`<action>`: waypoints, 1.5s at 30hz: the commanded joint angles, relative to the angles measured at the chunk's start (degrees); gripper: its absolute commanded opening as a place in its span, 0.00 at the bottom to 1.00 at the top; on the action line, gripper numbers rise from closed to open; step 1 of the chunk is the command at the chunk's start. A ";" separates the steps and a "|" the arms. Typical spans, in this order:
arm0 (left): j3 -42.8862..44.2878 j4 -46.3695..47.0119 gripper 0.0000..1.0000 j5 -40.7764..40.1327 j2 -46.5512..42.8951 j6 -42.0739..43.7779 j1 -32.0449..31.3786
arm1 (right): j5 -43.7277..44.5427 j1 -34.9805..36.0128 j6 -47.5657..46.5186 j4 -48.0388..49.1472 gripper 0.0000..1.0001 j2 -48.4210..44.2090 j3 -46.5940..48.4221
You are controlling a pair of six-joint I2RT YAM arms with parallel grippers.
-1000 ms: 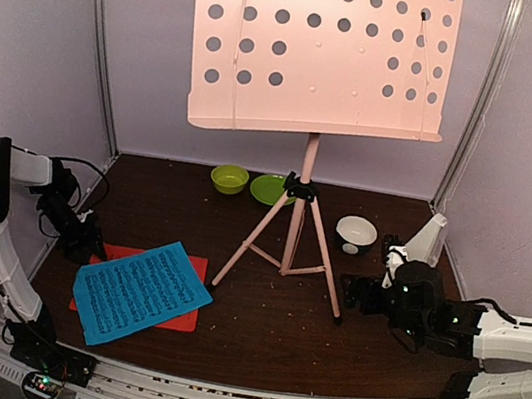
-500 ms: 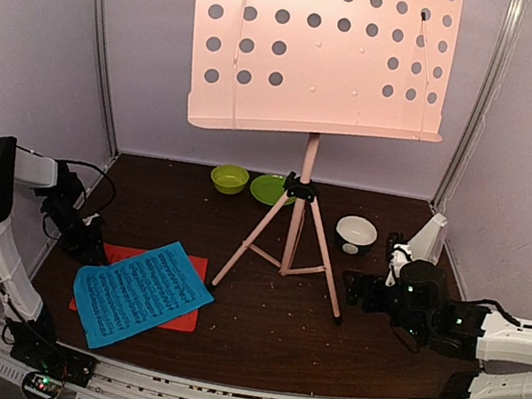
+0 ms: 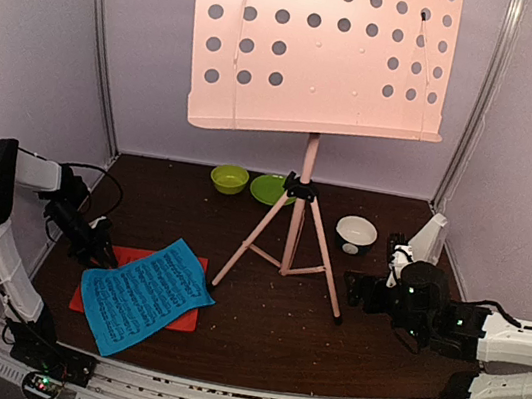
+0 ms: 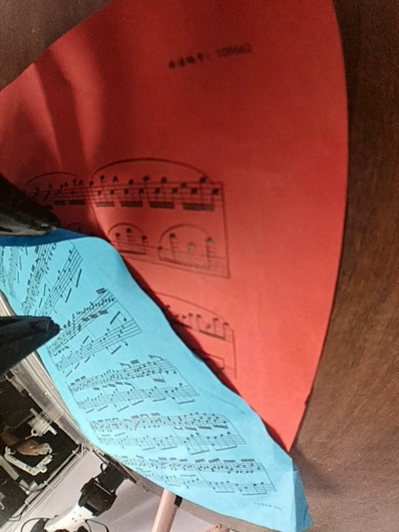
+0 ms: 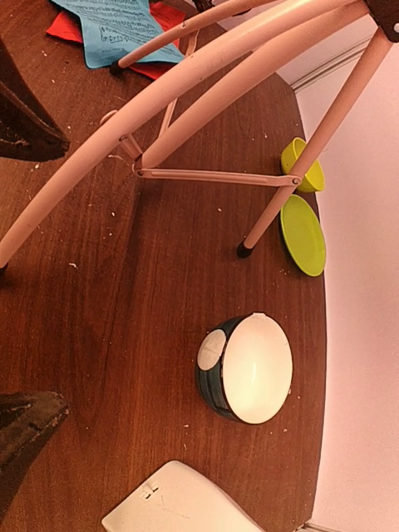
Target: Set up the instrument practice props
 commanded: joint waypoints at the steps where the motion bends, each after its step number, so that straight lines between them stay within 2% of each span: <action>1: -0.23 -0.24 0.33 -0.27 -2.40 0.15 -1.74 | 1.48 -0.17 -0.19 -0.41 0.97 -1.33 -0.16; 7: -0.23 -1.33 0.22 -2.57 -2.94 -0.25 -3.29 | 1.48 -0.14 -0.35 -0.71 0.96 -2.39 -0.29; 8: -0.29 -1.40 0.23 -2.85 -2.92 -0.23 -3.36 | 1.48 -0.16 -0.48 -0.75 0.97 -2.38 -0.26; 10: -0.31 -1.53 0.36 -3.52 -2.45 -0.40 -3.58 | 1.51 -0.14 -0.54 -0.59 0.96 -2.17 -0.12; 11: -0.33 -1.61 0.39 -3.98 -2.03 -0.56 -3.71 | 1.50 -0.13 -0.51 -0.59 0.96 -2.06 -0.02; 19: -0.85 -2.32 0.40 -6.42 1.77 -1.46 -5.77 | 1.63 -0.16 -0.46 0.02 0.96 -1.42 0.42; 23: -0.54 -2.50 0.23 -5.77 1.46 -0.93 -6.14 | 1.66 -0.09 -0.38 0.34 0.96 -1.76 -0.03; 27: -0.37 -2.51 0.16 -5.71 1.40 -0.84 -6.17 | 1.78 -0.17 -0.35 0.26 0.96 -1.98 -0.23; 30: 0.00 -2.59 0.01 -5.17 1.30 -0.34 -6.16 | 1.83 -0.14 -0.52 0.28 0.96 -2.07 -0.27; 36: 0.81 -2.73 0.00 -4.56 -1.15 0.53 -6.17 | 1.86 -0.14 -0.63 -0.48 0.96 -2.75 -0.06; 45: 0.30 -2.98 0.00 -2.11 -14.19 0.36 -6.69 | -0.15 -0.18 -2.54 -0.42 0.97 -5.28 0.19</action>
